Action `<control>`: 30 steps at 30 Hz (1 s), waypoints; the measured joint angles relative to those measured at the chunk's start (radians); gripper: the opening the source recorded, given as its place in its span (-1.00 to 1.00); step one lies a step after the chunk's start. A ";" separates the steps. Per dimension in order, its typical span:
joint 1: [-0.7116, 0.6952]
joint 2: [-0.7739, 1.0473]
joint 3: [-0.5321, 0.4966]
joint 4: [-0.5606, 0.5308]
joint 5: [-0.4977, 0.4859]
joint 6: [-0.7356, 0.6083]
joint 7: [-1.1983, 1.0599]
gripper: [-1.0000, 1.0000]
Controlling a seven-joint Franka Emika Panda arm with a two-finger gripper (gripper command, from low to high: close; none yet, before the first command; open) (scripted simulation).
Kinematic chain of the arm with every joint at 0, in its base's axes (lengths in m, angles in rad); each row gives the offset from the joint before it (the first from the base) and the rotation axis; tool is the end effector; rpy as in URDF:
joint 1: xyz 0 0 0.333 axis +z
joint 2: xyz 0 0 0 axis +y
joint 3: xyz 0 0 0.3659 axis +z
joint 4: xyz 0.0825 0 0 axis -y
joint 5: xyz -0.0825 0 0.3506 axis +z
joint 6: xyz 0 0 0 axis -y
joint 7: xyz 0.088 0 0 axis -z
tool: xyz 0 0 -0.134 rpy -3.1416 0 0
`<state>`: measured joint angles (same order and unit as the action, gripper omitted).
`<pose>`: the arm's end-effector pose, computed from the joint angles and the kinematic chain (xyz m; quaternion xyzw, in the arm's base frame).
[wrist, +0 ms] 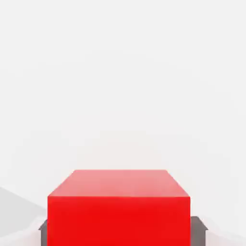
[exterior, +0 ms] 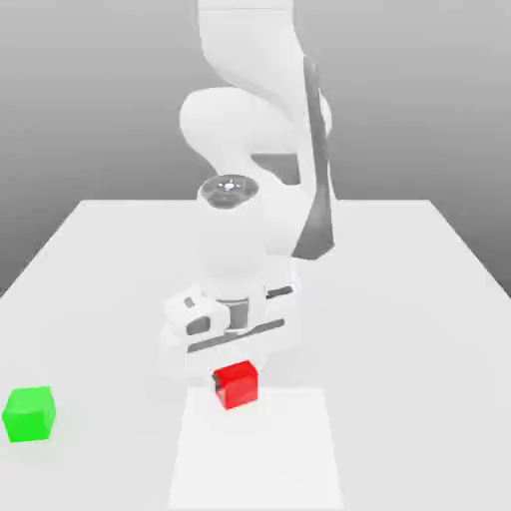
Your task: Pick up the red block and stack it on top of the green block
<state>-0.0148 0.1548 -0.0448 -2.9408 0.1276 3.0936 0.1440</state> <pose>0.3223 -0.0304 0.2013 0.9864 -0.1645 -0.0007 0.0005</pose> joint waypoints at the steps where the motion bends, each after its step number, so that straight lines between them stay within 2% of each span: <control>1: -0.012 0.013 0.014 0.002 0.004 0.012 -0.003 -1.00; 8: -0.009 -0.191 -0.031 -0.028 -0.129 -0.162 0.090 -1.00; 11: -0.027 -0.277 -0.036 -0.027 -0.155 -0.249 0.097 -1.00; 17: -0.156 -0.192 -0.165 0.165 -0.122 -0.364 -0.095 -1.00; 24: -0.367 -0.061 -0.240 0.418 -0.070 -0.486 -0.350 -1.00; 29: -0.416 0.096 -0.201 0.465 0.021 -0.379 -0.449 -1.00; 30: -0.425 0.122 -0.190 0.467 0.037 -0.357 -0.461 1.00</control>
<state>-0.4397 0.2770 -0.2346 -2.4734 0.1644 2.7371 -0.3166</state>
